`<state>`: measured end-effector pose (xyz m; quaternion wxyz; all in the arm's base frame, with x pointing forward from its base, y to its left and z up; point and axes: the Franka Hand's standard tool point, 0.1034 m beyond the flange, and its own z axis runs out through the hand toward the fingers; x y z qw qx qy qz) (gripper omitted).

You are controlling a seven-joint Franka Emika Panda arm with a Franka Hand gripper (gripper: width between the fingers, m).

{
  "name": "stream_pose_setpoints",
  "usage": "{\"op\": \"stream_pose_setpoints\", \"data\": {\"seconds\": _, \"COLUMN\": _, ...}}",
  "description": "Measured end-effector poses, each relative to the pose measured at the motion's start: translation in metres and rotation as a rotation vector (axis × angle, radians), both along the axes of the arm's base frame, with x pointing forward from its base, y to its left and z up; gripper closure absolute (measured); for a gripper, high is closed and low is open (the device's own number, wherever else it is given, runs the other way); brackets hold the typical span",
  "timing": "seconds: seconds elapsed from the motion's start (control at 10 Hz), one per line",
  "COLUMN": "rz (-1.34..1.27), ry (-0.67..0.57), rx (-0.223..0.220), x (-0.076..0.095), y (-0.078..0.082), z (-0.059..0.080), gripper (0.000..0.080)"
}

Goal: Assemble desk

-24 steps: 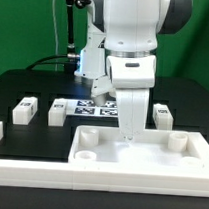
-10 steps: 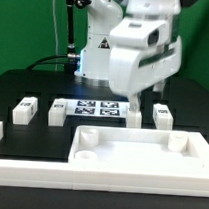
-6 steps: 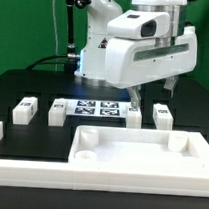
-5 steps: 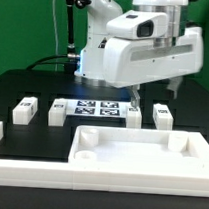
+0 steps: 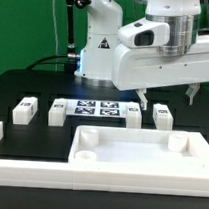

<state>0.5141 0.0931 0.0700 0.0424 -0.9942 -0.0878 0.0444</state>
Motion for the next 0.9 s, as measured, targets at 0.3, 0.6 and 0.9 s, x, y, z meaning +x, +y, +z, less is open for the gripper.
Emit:
{"op": "stream_pose_setpoints", "data": {"seconds": 0.3, "rz": -0.087, "ry": 0.350, "rx": -0.037, "x": -0.001, "y": 0.015, "z": -0.005, "gripper": 0.0151}}
{"op": "stream_pose_setpoints", "data": {"seconds": 0.6, "rz": -0.075, "ry": 0.484, "rx": -0.055, "x": -0.010, "y": 0.011, "z": -0.009, "gripper": 0.0151}}
{"op": "stream_pose_setpoints", "data": {"seconds": 0.9, "rz": -0.142, "ry": 0.785, "rx": -0.141, "x": -0.031, "y": 0.013, "z": -0.017, "gripper": 0.0151}}
